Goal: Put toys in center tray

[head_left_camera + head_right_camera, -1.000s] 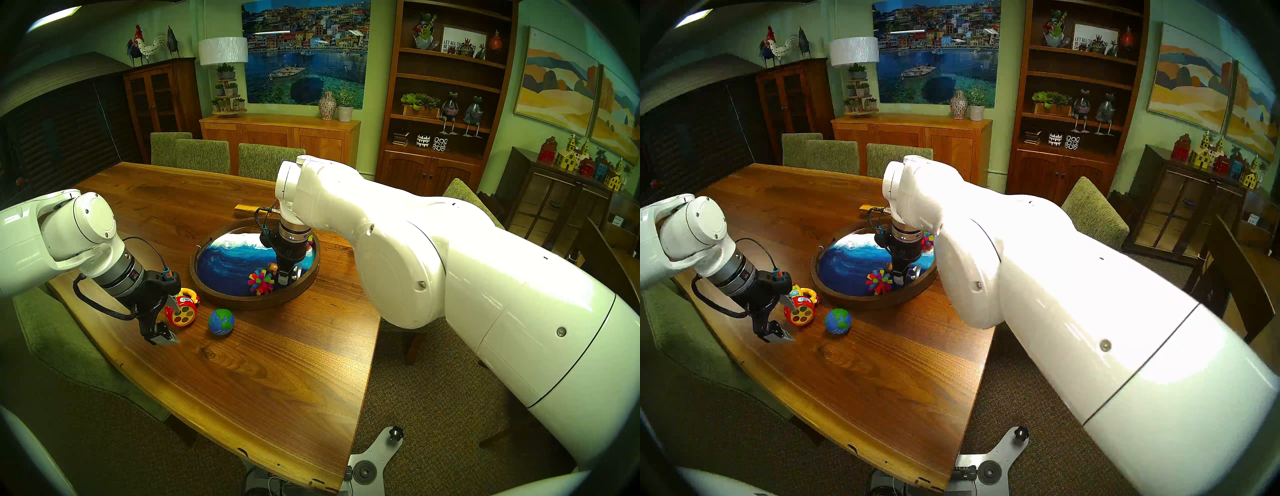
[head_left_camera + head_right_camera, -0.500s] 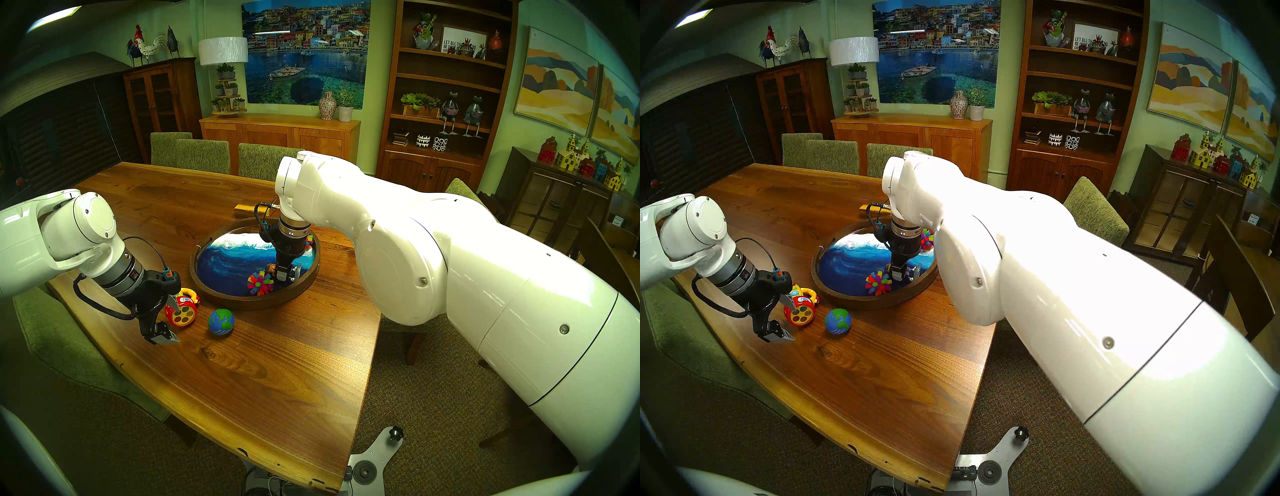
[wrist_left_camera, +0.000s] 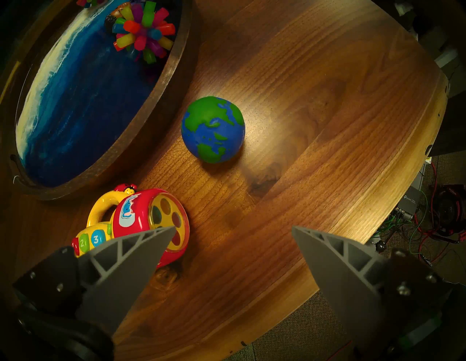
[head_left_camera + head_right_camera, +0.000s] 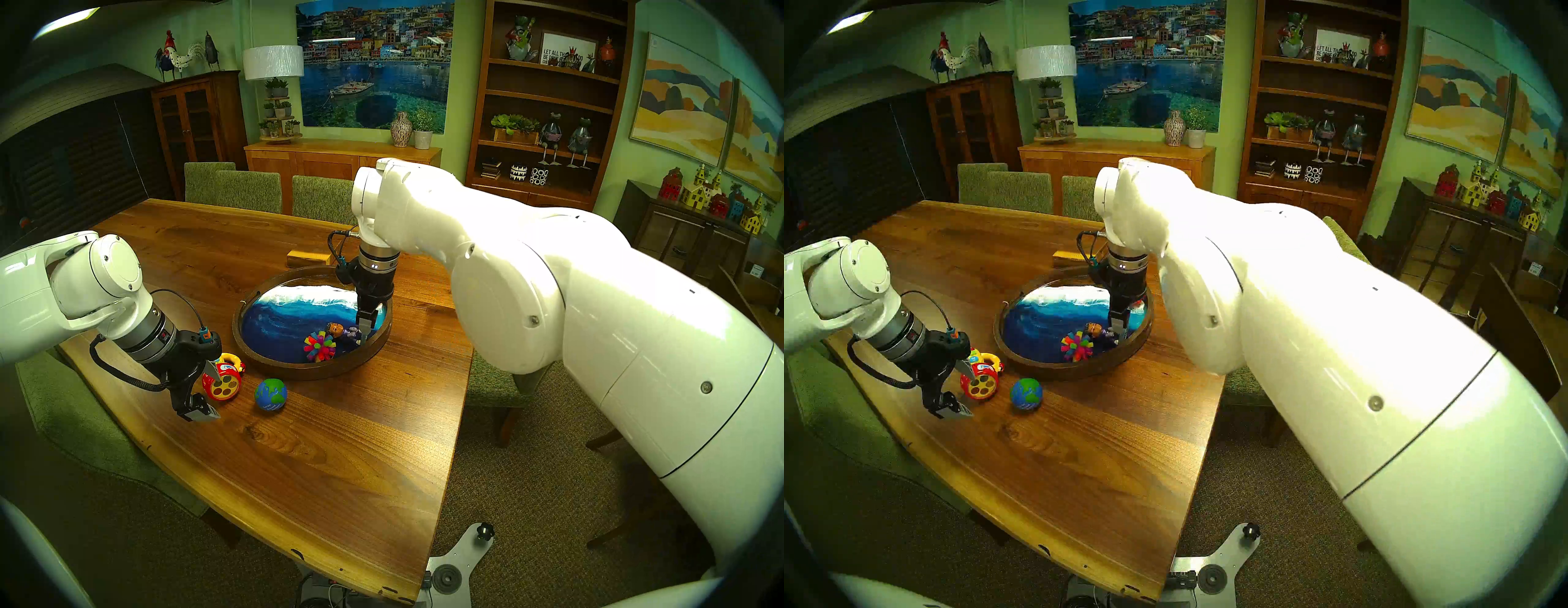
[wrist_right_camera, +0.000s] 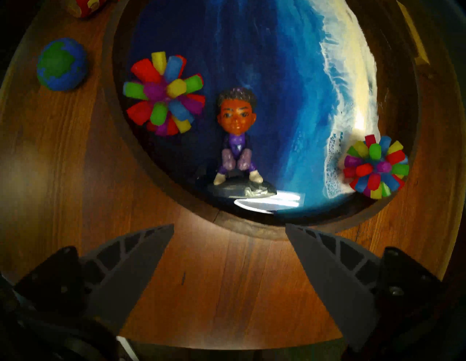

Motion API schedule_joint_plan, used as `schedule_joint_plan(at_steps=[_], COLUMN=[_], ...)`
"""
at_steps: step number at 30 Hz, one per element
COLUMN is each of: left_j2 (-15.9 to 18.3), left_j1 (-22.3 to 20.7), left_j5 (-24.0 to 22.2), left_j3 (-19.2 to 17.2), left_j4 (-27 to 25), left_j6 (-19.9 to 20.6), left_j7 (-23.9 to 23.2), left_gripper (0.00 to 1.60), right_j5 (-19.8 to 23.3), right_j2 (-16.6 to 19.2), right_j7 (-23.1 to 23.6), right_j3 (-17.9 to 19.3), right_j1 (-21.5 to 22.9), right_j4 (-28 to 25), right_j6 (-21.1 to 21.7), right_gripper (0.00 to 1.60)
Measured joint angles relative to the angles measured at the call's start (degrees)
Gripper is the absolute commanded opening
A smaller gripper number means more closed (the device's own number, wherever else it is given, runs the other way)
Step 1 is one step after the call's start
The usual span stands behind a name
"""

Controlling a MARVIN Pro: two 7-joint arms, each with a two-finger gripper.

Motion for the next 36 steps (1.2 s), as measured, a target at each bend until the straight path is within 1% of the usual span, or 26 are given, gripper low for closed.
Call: schedule_joint_plan(at_steps=[2, 4, 10, 18, 27, 36], left_j2=[0.0, 0.0, 0.0, 0.0, 0.0, -1.0], left_j1=[0.0, -0.1, -0.2, -0.2, -0.3, -0.9], left_j5=[0.0, 0.0, 0.0, 0.0, -0.1, -0.4], left_j3=[0.0, 0.0, 0.0, 0.0, -0.1, -0.9], left_j4=[0.0, 0.0, 0.0, 0.0, 0.0, 0.2], left_j6=[0.0, 0.2, 0.5, 1.0, 1.1, 1.2], left_j7=[0.0, 0.0, -0.1, -0.2, -0.3, -1.6], left_gripper=[1.6, 1.6, 1.6, 1.6, 1.6, 1.6], right_j5=[-0.2, -0.6, -0.8, 0.2, 0.7, 1.0], right_j2=[0.4, 0.8, 1.4, 1.4, 1.5, 1.5], right_j7=[1.9, 2.5, 2.3, 1.9, 1.7, 1.6], right_j3=[-0.3, -0.7, -0.8, 0.5, 1.1, 1.4], right_j1=[0.6, 1.4, 1.9, 1.7, 1.7, 1.7], right_j4=[-0.4, -0.9, -1.2, -1.2, -1.3, -1.6], right_j6=[0.2, 0.4, 0.6, 1.0, 1.2, 1.3], right_gripper=[1.56, 1.6, 1.6, 1.6, 1.6, 1.6])
